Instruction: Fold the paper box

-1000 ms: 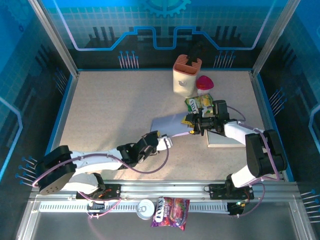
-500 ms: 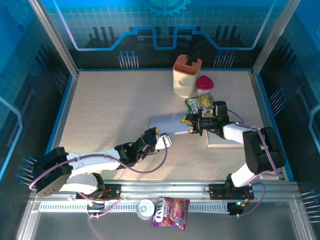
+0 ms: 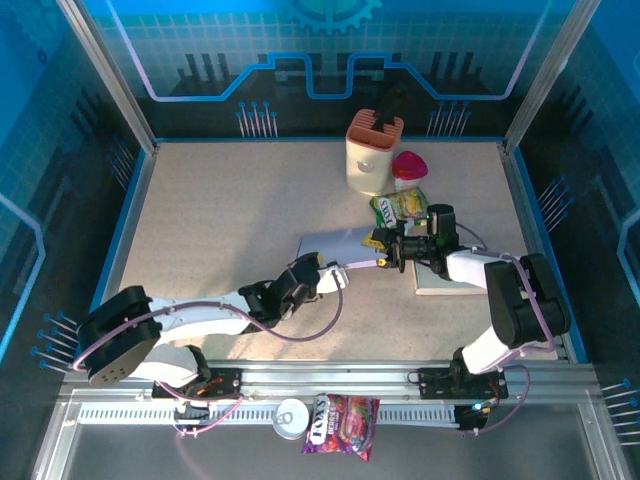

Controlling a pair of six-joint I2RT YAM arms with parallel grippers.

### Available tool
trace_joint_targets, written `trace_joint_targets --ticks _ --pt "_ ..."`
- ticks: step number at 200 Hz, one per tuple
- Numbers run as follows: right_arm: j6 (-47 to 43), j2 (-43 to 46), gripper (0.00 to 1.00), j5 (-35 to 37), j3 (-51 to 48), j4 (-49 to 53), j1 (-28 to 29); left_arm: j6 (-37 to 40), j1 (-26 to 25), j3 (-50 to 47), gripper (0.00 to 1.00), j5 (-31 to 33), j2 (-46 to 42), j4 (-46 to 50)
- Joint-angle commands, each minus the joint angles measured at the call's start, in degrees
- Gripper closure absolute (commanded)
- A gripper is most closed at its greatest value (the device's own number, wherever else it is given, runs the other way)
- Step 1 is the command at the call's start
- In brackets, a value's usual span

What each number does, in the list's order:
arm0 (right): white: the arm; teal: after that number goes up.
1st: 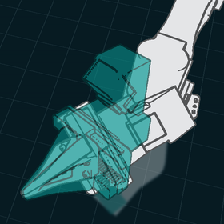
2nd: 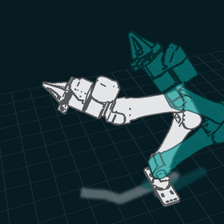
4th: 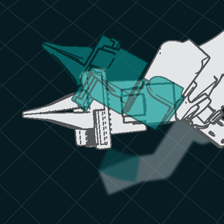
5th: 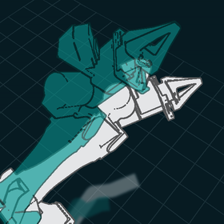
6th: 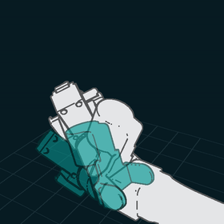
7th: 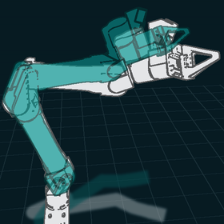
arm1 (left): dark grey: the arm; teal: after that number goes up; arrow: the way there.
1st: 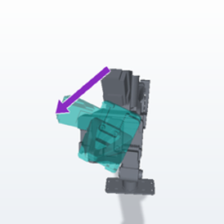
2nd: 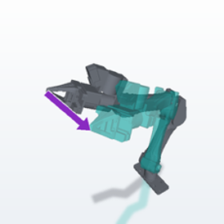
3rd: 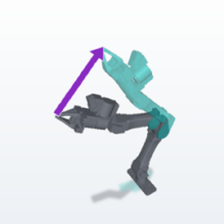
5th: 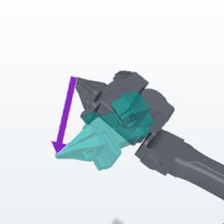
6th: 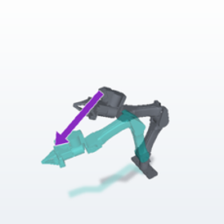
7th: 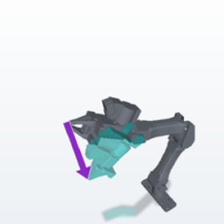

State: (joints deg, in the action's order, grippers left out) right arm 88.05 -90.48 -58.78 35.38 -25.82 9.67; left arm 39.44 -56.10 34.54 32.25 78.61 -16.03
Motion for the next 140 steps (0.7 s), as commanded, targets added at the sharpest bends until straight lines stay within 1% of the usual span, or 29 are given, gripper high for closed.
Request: trace_joint_targets --ticks 1,17,33,51,70,78,87,112,129,140 --pt "2.46 -0.6 0.58 -3.24 -1.02 -6.02 -1.11 -2.7 0.24 2.86 0.69 -2.33 -2.52 4.75" --pt "1.51 0.51 0.49 -3.09 -1.19 -6.8 -2.38 -5.12 0.29 4.26 0.7 -4.71 -4.41 10.94" --pt "-1.11 3.84 0.45 -2.11 -1.45 -5.2 -4.26 -8.37 0.55 6.27 0.7 -8.31 -5.64 18.26" --pt "-6.9 9.75 0.38 -0.17 -0.9 3.41 -6.61 -13.13 0.6 9.27 0.71 -10.64 -6.0 26.14" --pt "-14.81 16.97 0.35 2.85 0.63 16.12 -9.16 -18.35 0.93 11.93 0.69 -13.7 -5.63 32.51" --pt "-18.69 20.1 0.34 5.07 1.59 22.78 -10.05 -20.47 1.2 13.38 0.69 -15.97 -5.13 35.39" --pt "-22.19 23.65 0.34 8.18 2.33 28.76 -10.76 -23.04 1.31 15.3 0.69 -16.64 -4.13 39.1" --pt "-29.06 33.08 0.34 19.02 2.86 41.63 -10.72 -28.45 1.65 20.92 0.71 -19.29 -1.29 49.08" --pt "-29.04 39.49 0.37 26.08 0.57 45.16 -8.45 -30.39 2.3 23.33 0.71 -21.86 -0.29 53.14" --pt "-27.59 43.07 0.39 30.64 -1.32 46.23 -5.66 -31.29 2.76 24.97 0.71 -22.96 0.41 55.81"
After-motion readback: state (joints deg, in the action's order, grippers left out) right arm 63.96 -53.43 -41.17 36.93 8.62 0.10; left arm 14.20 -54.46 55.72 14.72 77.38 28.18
